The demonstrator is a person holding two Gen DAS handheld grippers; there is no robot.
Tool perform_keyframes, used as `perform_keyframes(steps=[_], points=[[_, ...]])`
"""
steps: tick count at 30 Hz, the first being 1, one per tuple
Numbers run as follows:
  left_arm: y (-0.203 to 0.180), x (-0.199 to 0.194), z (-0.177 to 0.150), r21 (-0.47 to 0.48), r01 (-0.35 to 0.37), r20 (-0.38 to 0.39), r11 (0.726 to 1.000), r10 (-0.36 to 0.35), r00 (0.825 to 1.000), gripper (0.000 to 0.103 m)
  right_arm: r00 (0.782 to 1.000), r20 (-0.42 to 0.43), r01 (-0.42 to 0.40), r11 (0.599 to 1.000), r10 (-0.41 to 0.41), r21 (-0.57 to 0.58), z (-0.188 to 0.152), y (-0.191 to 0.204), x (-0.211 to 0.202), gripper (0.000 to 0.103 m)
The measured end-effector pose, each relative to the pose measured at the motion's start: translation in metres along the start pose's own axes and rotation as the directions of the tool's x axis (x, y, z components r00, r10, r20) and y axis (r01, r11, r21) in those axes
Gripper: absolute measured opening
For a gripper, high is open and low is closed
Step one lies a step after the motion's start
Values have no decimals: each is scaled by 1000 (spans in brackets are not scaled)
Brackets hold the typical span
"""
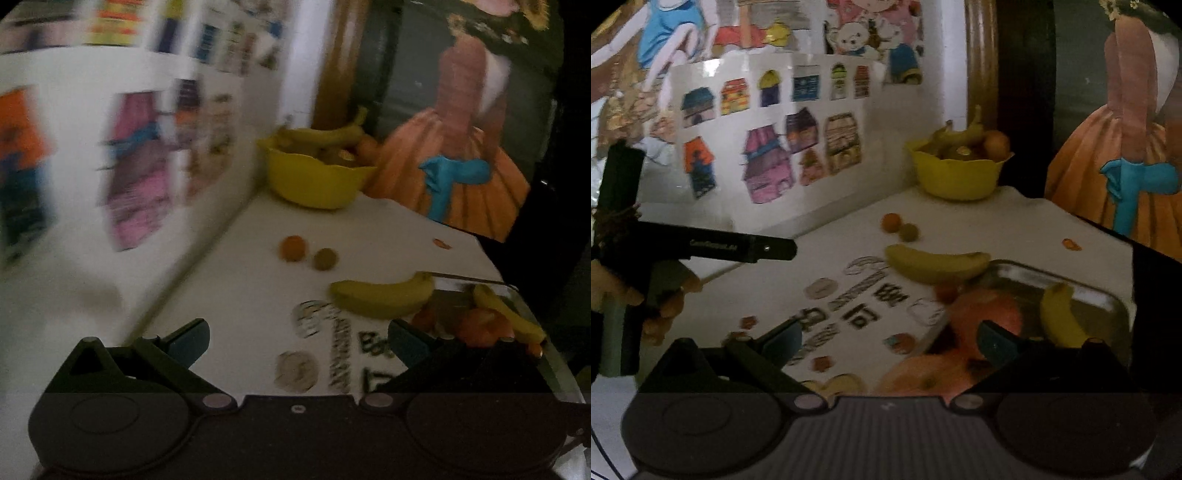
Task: Organize fruits
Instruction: 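Move both tools toward the remaining banana and red fruit on the table, then grasp the remaining banana with the left tool while the right tool grasps a small red fruit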
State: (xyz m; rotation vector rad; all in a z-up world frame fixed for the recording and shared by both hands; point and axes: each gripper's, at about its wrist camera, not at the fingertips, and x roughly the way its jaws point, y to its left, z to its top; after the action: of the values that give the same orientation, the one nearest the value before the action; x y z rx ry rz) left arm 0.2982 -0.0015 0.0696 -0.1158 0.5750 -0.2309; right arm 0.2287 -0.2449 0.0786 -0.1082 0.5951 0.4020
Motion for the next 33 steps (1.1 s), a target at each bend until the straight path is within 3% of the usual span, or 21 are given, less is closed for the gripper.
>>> perform_keyframes(steps=[4, 9, 12, 15, 17, 21, 26, 33], points=[[-17, 29, 9, 108, 119, 11, 987, -121, 993, 102, 1000, -13, 19, 996, -21, -89, 2, -11, 16, 103], [-30, 53, 22, 262, 197, 27, 945, -211, 977, 102, 999, -30, 10, 981, -17, -195, 9, -20, 35, 103], [-33, 63, 24, 354, 275, -1, 894, -294, 956, 102, 999, -32, -6, 972, -1, -233, 13, -26, 44, 102], [-35, 71, 21, 442, 368, -34, 818, -395, 918, 102, 999, -46, -33, 961, 22, -275, 17, -31, 55, 100], [-38, 81, 19, 463, 411, -81, 785, -424, 902, 102, 998, -57, -51, 949, 35, -310, 20, -32, 64, 98], [-41, 97, 16, 499, 449, -139, 741, -444, 885, 102, 995, -77, -85, 936, 63, -342, 28, -37, 78, 95], [-41, 115, 21, 514, 451, -162, 730, -434, 886, 100, 991, -106, -117, 938, 87, -325, 38, -49, 89, 85], [-40, 131, 25, 526, 477, -220, 704, -429, 876, 90, 990, -117, -107, 951, 76, -291, 42, -60, 94, 79]])
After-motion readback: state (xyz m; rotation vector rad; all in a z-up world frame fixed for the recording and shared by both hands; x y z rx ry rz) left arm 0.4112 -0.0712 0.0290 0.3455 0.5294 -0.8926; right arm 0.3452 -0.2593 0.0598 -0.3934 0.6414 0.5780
